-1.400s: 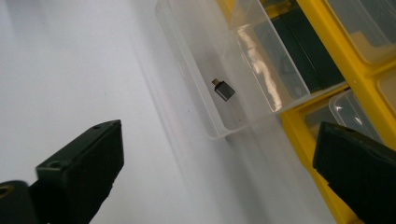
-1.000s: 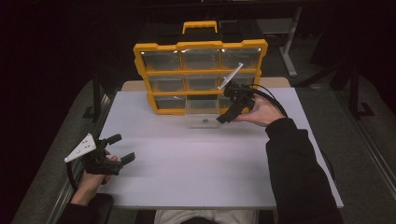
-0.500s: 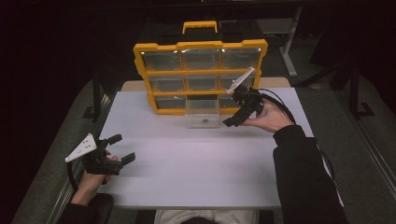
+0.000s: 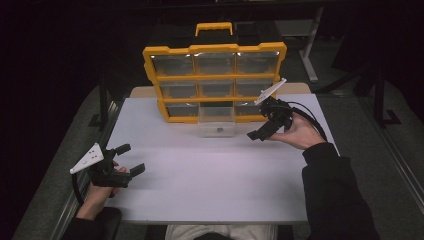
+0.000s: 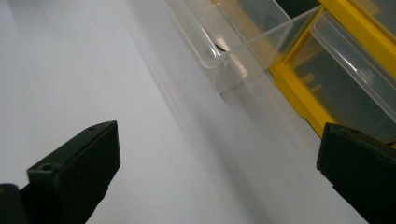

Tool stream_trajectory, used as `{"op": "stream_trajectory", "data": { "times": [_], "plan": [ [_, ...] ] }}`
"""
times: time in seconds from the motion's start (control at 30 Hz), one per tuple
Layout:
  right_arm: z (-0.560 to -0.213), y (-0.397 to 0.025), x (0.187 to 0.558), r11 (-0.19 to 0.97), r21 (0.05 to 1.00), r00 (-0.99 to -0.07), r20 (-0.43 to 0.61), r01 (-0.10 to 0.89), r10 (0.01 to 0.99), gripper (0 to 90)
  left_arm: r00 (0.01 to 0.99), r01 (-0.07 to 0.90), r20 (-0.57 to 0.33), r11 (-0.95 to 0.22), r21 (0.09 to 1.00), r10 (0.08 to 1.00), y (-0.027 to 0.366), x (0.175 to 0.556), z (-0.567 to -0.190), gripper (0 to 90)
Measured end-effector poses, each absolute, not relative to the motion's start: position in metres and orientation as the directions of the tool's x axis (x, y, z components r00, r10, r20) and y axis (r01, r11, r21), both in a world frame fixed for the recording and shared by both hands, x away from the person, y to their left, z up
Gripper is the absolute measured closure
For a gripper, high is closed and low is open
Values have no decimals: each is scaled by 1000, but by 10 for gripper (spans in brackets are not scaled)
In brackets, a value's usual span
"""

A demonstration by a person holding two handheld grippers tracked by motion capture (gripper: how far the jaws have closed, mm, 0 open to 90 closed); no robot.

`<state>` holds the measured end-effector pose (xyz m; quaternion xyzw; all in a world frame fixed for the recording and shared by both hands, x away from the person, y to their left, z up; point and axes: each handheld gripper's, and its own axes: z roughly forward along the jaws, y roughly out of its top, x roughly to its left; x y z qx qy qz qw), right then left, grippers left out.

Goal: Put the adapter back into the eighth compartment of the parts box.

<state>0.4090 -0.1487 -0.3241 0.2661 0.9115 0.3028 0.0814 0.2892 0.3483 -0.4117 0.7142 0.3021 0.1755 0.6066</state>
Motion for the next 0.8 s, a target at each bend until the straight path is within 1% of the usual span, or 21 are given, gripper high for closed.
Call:
{"op": "stream_trajectory", "data": {
  "times": [0.37, 0.57, 0.8],
  "plan": [
    [-341, -171, 387, 611, 636, -819, 58, 471, 571, 0, 755, 218, -115, -82, 973, 645, 348, 289, -412, 0],
    [-354, -184, 371, 575, 668, -810, 73, 473, 582, 0, 756, 218, -112, -87, 972, 645, 348, 289, -412, 0],
    [-376, -204, 347, 504, 703, -768, 93, 501, 634, 0, 755, 217, -111, -86, 972, 647, 347, 289, -412, 0]
  ]
}}
